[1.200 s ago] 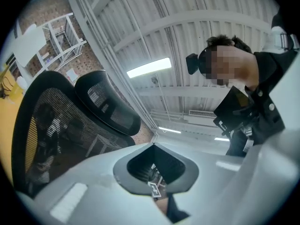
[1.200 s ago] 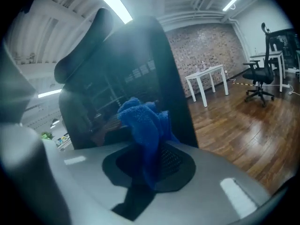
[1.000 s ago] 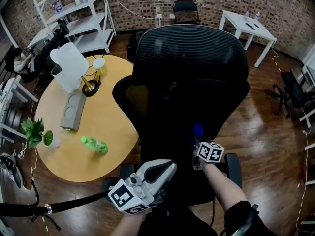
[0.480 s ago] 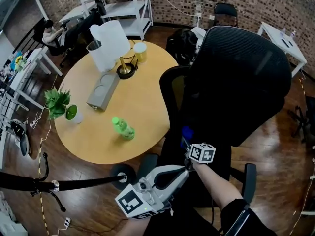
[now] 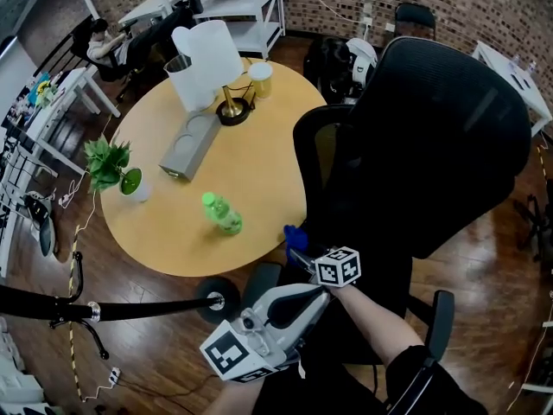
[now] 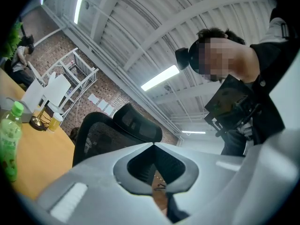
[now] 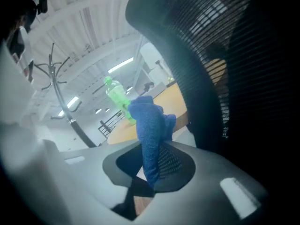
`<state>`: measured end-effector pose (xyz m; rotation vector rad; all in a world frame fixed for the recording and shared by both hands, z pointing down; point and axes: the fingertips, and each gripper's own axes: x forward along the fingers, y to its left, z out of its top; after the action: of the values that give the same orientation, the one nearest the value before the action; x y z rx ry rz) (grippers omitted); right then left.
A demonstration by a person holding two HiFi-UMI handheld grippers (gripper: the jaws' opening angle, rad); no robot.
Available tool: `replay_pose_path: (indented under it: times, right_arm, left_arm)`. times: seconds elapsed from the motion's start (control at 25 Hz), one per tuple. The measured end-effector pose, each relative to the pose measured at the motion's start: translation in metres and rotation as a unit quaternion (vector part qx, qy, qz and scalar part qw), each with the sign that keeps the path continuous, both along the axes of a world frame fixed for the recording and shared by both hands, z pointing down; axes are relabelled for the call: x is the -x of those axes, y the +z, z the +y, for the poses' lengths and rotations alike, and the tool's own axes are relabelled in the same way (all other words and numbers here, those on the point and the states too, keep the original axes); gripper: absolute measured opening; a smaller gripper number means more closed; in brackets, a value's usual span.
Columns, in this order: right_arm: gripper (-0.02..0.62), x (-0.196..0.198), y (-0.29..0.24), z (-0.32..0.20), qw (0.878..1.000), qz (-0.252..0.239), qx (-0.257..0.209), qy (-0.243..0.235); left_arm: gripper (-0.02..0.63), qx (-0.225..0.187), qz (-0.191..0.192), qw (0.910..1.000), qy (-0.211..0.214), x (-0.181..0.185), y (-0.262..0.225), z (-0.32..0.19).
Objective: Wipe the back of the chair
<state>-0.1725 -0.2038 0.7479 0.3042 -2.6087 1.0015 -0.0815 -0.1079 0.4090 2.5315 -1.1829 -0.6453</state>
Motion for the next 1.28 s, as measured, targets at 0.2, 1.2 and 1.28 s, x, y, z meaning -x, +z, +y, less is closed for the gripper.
replay_pose_path:
  times: [0.2, 1.2, 1.28]
  right_arm:
    - [0.054, -0.031, 0.053, -0.028, 0.993, 0.073, 0.059, 0.075]
    - [0.054, -0.4, 0.019, -0.099, 0.864, 0.13, 0.028, 0.485]
    - [0.054, -0.412, -0.023, -0.102, 0.857, 0.089, -0.018, 0.507]
  left_arm:
    - [-0.008, 0.006, -0.009, 0.9998, -0.017, -0.002, 0.0, -0.004]
    - [-0.008, -0.004, -0.046, 0.9924, 0.114, -0.09, 0.003, -0.033]
    - [-0.008, -0.013, -0.052, 0.9908, 0.124, -0.093, -0.003, -0.026]
